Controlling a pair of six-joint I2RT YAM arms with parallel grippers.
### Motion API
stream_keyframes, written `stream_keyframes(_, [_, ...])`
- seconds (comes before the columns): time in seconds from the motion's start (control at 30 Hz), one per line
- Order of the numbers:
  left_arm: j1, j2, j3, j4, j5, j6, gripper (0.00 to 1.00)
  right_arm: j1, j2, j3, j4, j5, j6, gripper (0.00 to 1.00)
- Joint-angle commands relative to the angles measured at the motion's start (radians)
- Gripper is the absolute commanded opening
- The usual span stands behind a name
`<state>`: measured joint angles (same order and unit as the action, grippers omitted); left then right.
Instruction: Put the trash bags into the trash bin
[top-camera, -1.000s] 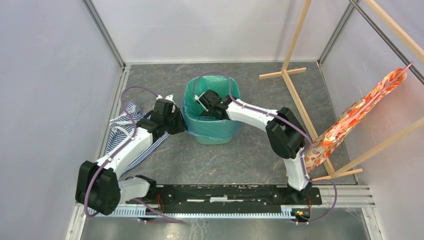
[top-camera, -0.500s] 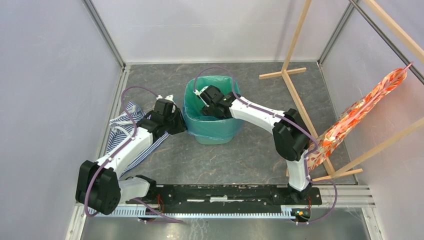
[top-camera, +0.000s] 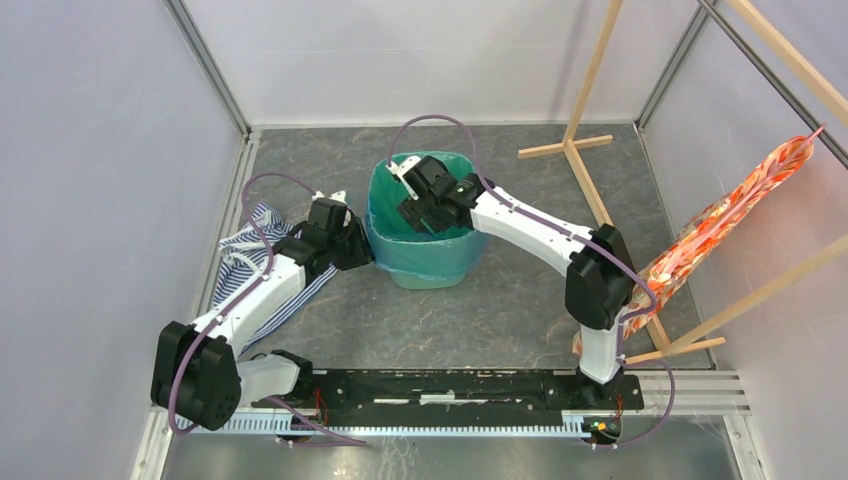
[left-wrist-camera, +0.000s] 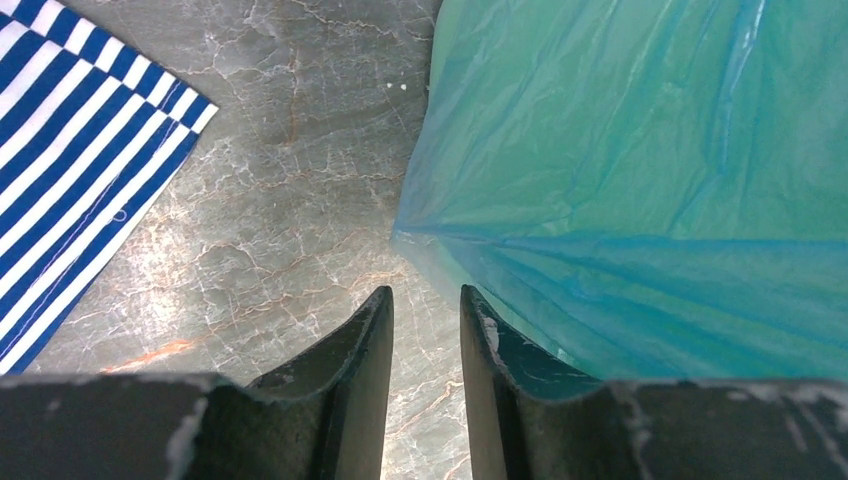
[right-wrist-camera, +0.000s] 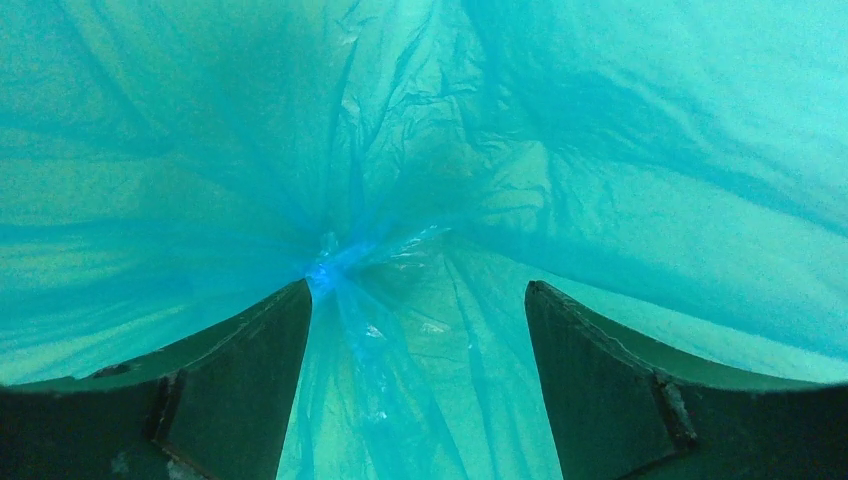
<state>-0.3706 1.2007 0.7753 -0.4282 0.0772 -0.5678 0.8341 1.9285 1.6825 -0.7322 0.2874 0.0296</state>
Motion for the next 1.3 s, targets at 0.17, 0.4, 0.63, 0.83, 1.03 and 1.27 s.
stream_keyframes(0.17, [-0.002,-0.078,0.075,-0.077,-0.088,0.028,0.43,0.005,-0.139,0.043,0.012,-0.033,0.032,0.87])
stream_keyframes(0.4, [-0.002,-0.133,0.125,-0.163,-0.167,0.037,0.53,0.006,-0.234,0.04,0.044,-0.068,0.041,0.89])
stream_keyframes(0.63, [-0.002,-0.175,0.185,-0.221,-0.192,0.048,0.56,0.005,-0.28,0.029,0.079,-0.133,0.046,0.96])
stream_keyframes(0.83, [-0.002,-0.178,0.229,-0.229,-0.159,0.049,0.56,0.006,-0.305,0.001,0.116,-0.154,0.06,0.97])
stream_keyframes(1.03, [-0.002,-0.181,0.338,-0.284,-0.176,0.081,0.58,0.007,-0.347,0.049,0.119,-0.149,0.062,0.97])
stream_keyframes(1.27, [-0.001,-0.178,0.488,-0.297,-0.101,0.134,0.67,0.007,-0.475,-0.004,0.198,-0.124,0.079,0.98])
